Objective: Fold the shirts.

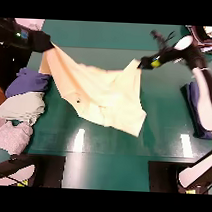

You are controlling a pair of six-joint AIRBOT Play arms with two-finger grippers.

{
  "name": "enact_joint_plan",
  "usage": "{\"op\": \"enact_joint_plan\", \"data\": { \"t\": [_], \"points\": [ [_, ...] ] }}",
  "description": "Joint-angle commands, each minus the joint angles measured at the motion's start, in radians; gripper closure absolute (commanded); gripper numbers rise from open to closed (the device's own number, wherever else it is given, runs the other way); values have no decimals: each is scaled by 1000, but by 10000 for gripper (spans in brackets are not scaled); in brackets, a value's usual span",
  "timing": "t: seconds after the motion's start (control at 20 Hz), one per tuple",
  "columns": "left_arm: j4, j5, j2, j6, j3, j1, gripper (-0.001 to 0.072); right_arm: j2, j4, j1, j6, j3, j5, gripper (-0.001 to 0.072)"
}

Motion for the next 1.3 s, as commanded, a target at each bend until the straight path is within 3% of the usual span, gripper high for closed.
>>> {"op": "enact_joint_plan", "data": {
  "t": [0.0, 0.25, 0.55, 0.7, 0.85, 0.95, 1.1, 1.25],
  "points": [
    [57, 16, 51, -3, 132, 1, 686, 186, 1, -86, 0, 110, 52, 699],
    [56, 76, 143, -7, 389, 0, 686, 552, 0, -216, -1, 21, -9, 699],
    [53, 245, 308, -34, 391, 0, 686, 819, 1, -369, -19, -13, -16, 699],
    [34, 266, 333, -71, 398, 0, 686, 896, 4, -446, -19, -13, -27, 699],
    [-90, 275, 332, -77, 401, 0, 687, 939, 3, -488, -18, -13, -27, 700],
    [-86, 279, 312, -76, 385, 0, 687, 929, 4, -491, 10, -13, -10, 700],
    [47, 262, 217, -89, 309, 1, 687, 825, 3, -491, 78, -14, 138, 700],
    [84, 195, -6, -112, 274, 0, 687, 644, 3, -491, 124, -14, 325, 699]
  ]
}}
